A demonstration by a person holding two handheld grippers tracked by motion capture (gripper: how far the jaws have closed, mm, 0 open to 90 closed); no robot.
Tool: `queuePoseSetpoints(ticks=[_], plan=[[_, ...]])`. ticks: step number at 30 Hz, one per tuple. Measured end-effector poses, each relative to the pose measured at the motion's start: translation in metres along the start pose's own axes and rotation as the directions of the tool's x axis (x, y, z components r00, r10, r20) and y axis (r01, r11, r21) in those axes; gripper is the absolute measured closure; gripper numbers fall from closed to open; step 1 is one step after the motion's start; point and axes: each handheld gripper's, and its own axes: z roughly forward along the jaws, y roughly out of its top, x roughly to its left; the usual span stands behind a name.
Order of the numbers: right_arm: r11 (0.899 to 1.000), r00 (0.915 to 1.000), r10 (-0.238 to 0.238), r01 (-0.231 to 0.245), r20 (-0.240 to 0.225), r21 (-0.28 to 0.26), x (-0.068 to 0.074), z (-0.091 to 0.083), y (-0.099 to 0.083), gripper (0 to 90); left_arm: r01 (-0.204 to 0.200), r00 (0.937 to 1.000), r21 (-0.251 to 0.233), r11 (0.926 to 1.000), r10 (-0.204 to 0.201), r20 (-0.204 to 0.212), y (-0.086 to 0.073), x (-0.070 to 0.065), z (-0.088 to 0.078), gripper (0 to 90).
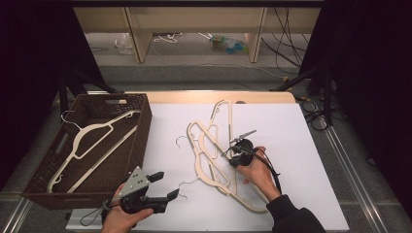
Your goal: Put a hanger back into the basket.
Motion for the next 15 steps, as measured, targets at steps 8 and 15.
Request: queuePoseSetpoints(ticks=[8, 15], plan=[[0.999, 0.9994, -0.034, 0.035, 0.006, -0.011, 0.003, -0.013, 0.008, 78.7, -0.061, 0.998, 0.05, 0.9968, 0.061, 0.019, 0.001, -0.005, 0.025, 23.5], [0.998, 0.9977, -0.066, 0.066, 0.016, -0.009, 0.004, -0.022, 0.013, 78.7, -0.132, 0.9912, 0.111, 0.985, 0.131, 0.018, 0.003, -0.003, 0.056, 23.9]])
